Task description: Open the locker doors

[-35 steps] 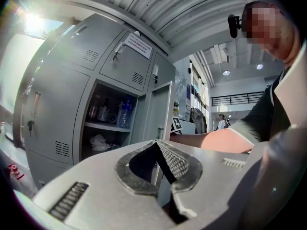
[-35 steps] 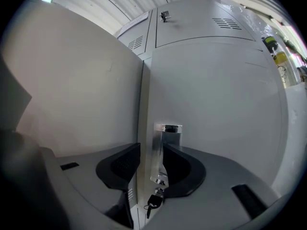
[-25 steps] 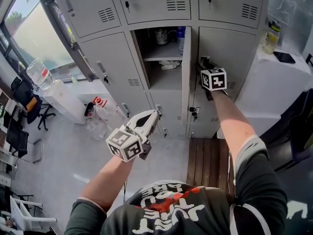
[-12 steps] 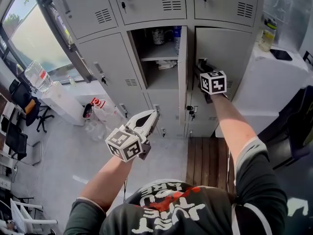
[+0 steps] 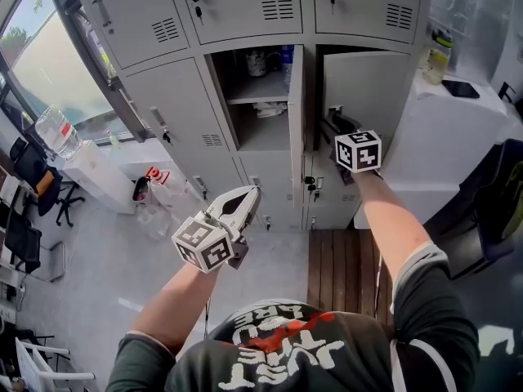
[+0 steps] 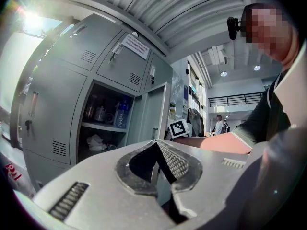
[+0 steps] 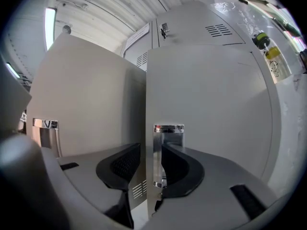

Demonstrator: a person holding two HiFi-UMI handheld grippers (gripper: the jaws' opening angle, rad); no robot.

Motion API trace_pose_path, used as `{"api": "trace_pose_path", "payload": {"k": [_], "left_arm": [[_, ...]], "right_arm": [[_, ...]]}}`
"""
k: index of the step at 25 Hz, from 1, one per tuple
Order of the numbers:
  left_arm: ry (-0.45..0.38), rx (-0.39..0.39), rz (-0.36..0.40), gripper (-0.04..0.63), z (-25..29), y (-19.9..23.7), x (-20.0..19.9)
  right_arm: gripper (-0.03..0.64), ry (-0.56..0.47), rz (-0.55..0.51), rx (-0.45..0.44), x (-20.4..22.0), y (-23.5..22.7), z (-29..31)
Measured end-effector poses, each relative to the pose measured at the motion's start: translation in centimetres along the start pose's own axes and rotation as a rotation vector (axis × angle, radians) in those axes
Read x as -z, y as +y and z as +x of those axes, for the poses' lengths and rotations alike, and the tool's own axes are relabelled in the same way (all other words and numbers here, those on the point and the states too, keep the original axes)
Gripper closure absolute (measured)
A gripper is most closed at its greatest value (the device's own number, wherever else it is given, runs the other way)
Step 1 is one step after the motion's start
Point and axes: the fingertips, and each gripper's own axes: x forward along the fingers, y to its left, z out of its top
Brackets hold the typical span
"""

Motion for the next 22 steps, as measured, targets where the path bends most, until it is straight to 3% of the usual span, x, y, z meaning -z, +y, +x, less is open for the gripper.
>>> {"api": "trace_pose_path", "payload": {"k": [9, 22], "left_arm": [[-0.002, 0.002, -0.027, 0.594, 0.3, -0.3, 0.4], [0.003, 0.01, -0.035, 0.594, 0.2, -0.4, 1.0]], "right_arm": [[0.463, -0.004, -0.004, -0.032, 0.5, 0.7, -4.1], [0.486, -0.023, 0.009, -0.003, 1.2, 0.0, -9.0]]}}
